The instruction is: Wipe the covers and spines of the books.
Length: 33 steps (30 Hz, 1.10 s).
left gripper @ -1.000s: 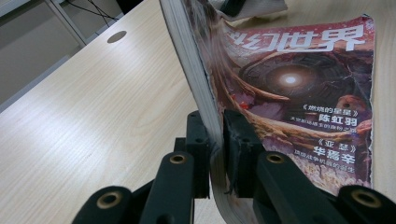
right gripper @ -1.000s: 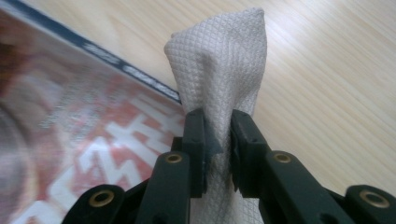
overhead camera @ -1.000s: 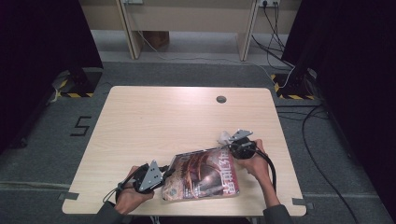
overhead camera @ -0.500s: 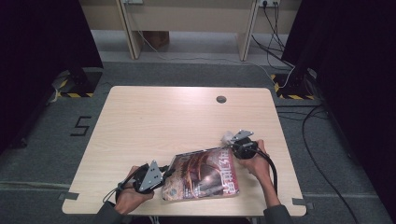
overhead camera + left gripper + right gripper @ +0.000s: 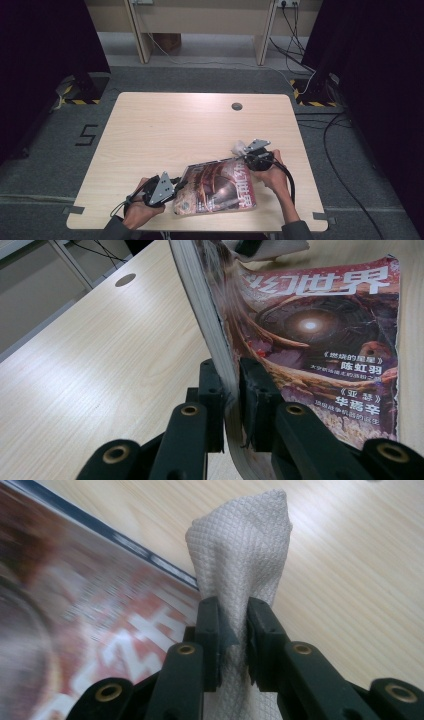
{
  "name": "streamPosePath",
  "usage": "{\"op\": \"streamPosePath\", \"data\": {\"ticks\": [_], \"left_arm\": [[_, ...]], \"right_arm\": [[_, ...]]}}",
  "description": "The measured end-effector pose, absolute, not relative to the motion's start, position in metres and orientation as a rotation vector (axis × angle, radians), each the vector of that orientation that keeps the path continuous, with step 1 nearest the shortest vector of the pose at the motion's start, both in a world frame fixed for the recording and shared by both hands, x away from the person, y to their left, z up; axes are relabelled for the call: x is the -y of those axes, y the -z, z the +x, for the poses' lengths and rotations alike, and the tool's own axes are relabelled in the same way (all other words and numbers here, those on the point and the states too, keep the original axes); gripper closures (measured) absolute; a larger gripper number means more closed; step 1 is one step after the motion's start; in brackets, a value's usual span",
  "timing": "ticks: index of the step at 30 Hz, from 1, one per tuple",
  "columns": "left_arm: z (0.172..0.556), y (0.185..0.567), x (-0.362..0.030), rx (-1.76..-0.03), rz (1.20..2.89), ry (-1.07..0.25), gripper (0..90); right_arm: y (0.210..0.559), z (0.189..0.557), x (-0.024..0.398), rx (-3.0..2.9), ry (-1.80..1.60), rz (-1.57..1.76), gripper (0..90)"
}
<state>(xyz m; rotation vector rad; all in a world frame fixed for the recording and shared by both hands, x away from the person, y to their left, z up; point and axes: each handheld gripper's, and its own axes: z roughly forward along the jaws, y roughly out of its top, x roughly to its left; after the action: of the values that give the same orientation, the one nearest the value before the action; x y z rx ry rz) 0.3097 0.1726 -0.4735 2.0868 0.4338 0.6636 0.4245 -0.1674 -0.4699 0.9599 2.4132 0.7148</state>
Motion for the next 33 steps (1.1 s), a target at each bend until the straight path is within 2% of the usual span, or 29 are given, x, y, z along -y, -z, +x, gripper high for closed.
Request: {"op": "streamPosePath", "data": {"ticks": [10, 33], "left_arm": [[0.310, 0.474, -0.173, -0.433, 2.092, -0.665, 80.0], [0.310, 0.474, -0.174, -0.438, 2.089, -0.672, 79.2]], "right_arm": [[0.471, 0.421, 0.160, -2.432, -0.756, 0.936, 77.8], [0.414, 0.367, 0.079, -2.469, -0.959, 0.546, 77.7]]}}
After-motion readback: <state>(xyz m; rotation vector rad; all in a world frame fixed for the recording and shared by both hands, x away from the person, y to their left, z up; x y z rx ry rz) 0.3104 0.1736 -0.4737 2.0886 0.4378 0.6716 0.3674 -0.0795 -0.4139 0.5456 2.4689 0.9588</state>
